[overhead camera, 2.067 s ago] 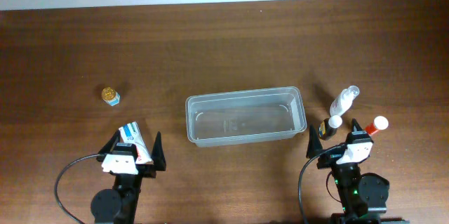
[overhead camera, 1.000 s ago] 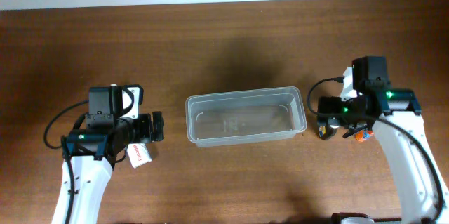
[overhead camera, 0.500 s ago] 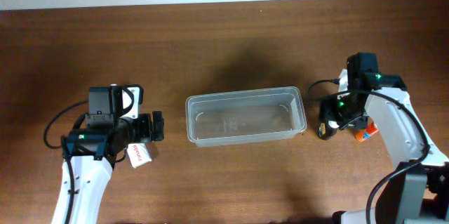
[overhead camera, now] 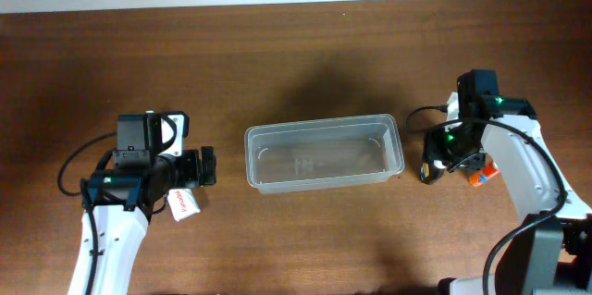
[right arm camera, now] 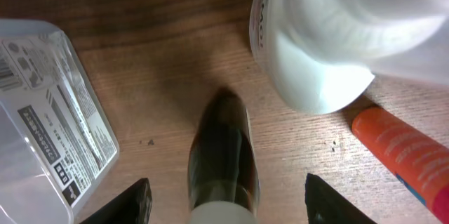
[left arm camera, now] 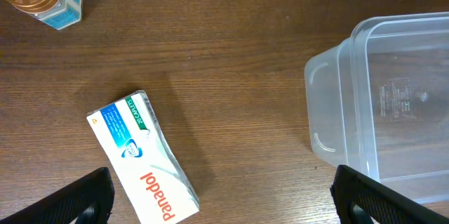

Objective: Pack container
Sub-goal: 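Move the right gripper over the black-capped white bottle and grasp it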

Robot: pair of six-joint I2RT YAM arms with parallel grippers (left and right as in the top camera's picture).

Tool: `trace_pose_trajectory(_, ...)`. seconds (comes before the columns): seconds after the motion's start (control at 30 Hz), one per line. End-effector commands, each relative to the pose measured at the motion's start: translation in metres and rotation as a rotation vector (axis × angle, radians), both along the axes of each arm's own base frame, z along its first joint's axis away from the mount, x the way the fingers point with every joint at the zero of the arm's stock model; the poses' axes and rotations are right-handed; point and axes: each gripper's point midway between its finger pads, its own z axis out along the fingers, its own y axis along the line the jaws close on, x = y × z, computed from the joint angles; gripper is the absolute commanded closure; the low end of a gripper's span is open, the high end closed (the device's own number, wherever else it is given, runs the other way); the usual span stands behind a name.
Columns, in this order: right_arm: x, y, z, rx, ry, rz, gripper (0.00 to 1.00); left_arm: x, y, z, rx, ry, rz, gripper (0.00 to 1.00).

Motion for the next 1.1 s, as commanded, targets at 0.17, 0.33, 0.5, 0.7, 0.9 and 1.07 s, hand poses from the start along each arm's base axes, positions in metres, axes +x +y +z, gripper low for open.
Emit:
trace_pose_trajectory(0.17, -0.013, 0.004, 0.017, 0.022, -0.021, -0.010, 0.48, 0.005, 0.000, 0.007, -0.006, -0.021, 0.000, 0.01)
trace_pose_trajectory(0.33, -0.016, 0.005, 0.018, 0.023, -0.013, -0.010, 0.57, 0.005, 0.000, 0.007, -0.006, -0.020, 0.000, 0.01)
trace_pose_trajectory(0.5, -0.015, 0.005, 0.018, 0.022, -0.018, -0.008, 0.57, 0.005, 0.000, 0.007, -0.006, -0.020, 0.000, 0.01)
trace_pose_trajectory(0.7, -0.006, 0.003, 0.019, 0.014, -0.055, -0.006, 0.57, 0.005, 0.000, 0.007, -0.006, -0.020, 0.000, 0.01)
trace_pose_trajectory(0.9, -0.002, 0.002, 0.020, 0.012, -0.071, -0.006, 0.60, 0.005, 0.000, 0.007, -0.006, -0.023, 0.000, 0.00)
trace_pose_trajectory(1.07, -0.004, 0.003, 0.019, 0.014, -0.064, -0.006, 0.66, 0.006, 0.000, 0.007, -0.005, -0.023, 0.000, 0.01)
